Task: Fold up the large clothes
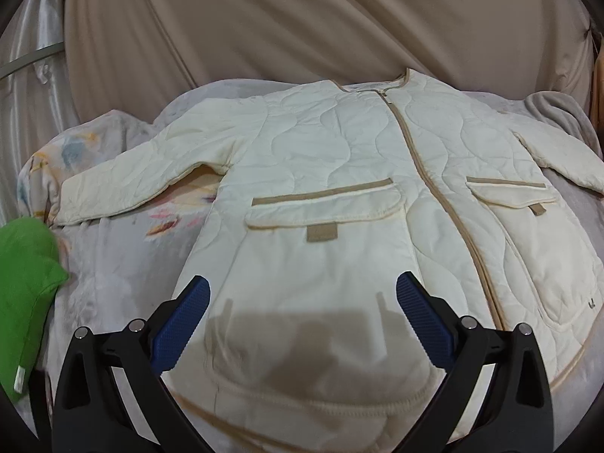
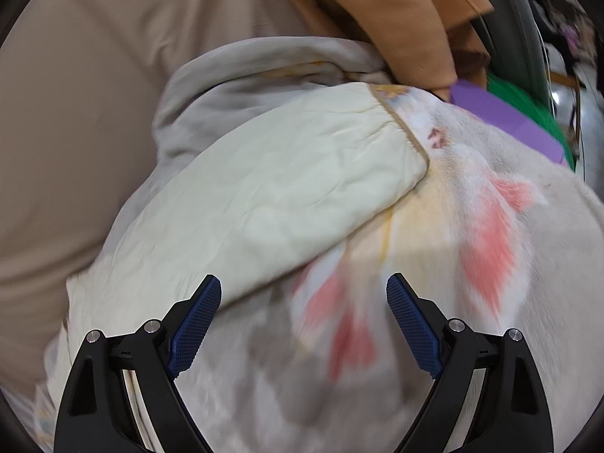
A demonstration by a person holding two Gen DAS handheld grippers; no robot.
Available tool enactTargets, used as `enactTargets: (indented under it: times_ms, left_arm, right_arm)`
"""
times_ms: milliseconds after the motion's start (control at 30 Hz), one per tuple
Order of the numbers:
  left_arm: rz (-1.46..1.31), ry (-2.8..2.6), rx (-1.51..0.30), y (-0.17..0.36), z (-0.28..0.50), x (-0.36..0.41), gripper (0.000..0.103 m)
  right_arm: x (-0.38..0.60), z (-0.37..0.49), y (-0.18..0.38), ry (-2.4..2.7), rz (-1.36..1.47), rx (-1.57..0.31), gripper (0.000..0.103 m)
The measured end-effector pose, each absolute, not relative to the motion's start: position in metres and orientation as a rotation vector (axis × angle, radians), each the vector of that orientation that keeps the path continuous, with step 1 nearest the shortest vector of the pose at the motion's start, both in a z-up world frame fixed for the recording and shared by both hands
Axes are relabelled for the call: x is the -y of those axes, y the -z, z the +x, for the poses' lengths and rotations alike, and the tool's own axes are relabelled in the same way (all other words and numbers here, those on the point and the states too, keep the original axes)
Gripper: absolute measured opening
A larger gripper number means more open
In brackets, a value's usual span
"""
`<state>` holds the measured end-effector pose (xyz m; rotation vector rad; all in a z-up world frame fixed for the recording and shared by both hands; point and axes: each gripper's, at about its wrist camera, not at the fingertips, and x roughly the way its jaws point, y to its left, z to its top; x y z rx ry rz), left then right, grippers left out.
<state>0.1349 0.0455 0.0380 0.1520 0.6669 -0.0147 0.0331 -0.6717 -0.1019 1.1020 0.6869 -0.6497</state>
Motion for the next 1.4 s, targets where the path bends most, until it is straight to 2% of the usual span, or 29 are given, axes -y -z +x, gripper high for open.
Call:
enactTargets:
  times_ms: [33,100,133,167,233,267,400,500,600,700,900,933,1000,1033,1067,1200,1233,1267,1300,1333,1367,1400]
  left_arm:
    - [0.159,0.000,-0.660,-0.038,0.139,-0.047,0.097]
    - [0.162,-0.009,-0.655,-0.038,0.151,-0.049,0.097]
    - [0.153,-0.008,-0.661,-0.038,0.156,-0.051,0.097]
    - [0.139,0.002,-0.670,-0.038,0.162,-0.053,0.097]
    - [0.113,0.005,-0.679,-0.039,0.172,-0.057,0.097]
    - [0.109,0.001,-0.671,-0.041,0.177,-0.059,0.097]
    - [0.109,-0.009,-0.633,-0.050,0.188,-0.060,0.097]
    - [0.069,0.006,-0.622,-0.061,0.199,-0.064,0.097]
    - [0.003,0.040,-0.631,-0.069,0.211,-0.070,0.097]
    - [-0.055,0.062,-0.639,-0.074,0.225,-0.077,0.097]
    - [-0.200,0.146,-0.727,-0.065,0.269,-0.089,0.097]
    - [-0.219,0.158,-0.748,-0.062,0.278,-0.089,0.097]
    - [-0.252,0.181,-0.786,-0.054,0.295,-0.087,0.097]
    - [-0.272,0.192,-0.800,-0.051,0.304,-0.085,0.097]
    - [-0.288,0.211,-0.817,-0.047,0.313,-0.082,0.097]
    - [-0.359,0.278,-0.907,-0.031,0.349,-0.061,0.095]
    - [-0.366,0.299,-0.924,-0.027,0.356,-0.056,0.092]
    - [-0.356,0.308,-0.934,-0.025,0.363,-0.049,0.068]
    - [-0.339,0.315,-0.938,-0.024,0.368,-0.044,0.038]
    - [-0.314,0.324,-0.939,-0.026,0.373,-0.039,0.030]
    - [-0.307,0.328,-0.922,-0.031,0.376,-0.039,0.016]
    - [-0.301,0.343,-0.887,-0.039,0.377,-0.039,0.011]
  right_arm:
    - [0.679,0.035,0.108,0.663,1.127,-0.683,0.085]
    - [0.689,0.039,0.117,0.686,1.155,-0.678,0.070]
    - [0.693,0.042,0.119,0.701,1.166,-0.665,0.054]
    - [0.695,0.044,0.119,0.704,1.174,-0.651,0.033]
    - [0.698,0.057,0.110,0.698,1.183,-0.617,0.013]
    - [0.694,0.065,0.100,0.680,1.166,-0.587,0.010]
    - [0.642,0.130,0.015,0.498,0.930,-0.479,0.008]
    - [0.565,0.192,-0.047,0.248,0.778,-0.439,0.008]
    - [0.470,0.253,-0.082,-0.013,0.669,-0.460,0.008]
    - [0.376,0.305,-0.085,-0.217,0.576,-0.525,0.008]
    - [0.244,0.358,-0.037,-0.397,0.401,-0.745,0.019]
    - [0.240,0.354,-0.034,-0.406,0.390,-0.749,0.022]
    - [0.245,0.332,-0.037,-0.407,0.398,-0.725,0.034]
    - [0.256,0.320,-0.034,-0.405,0.415,-0.715,0.044]
    - [0.269,0.311,-0.032,-0.396,0.438,-0.703,0.048]
    - [0.340,0.264,-0.019,-0.259,0.550,-0.686,0.049]
    - [0.359,0.254,-0.013,-0.209,0.566,-0.686,0.049]
    - [0.374,0.246,-0.006,-0.156,0.584,-0.689,0.050]
    - [0.394,0.236,0.002,-0.102,0.620,-0.693,0.050]
    - [0.413,0.226,0.012,-0.061,0.669,-0.697,0.051]
    - [0.425,0.221,0.019,-0.042,0.701,-0.702,0.051]
    - [0.436,0.215,0.028,-0.025,0.736,-0.713,0.051]
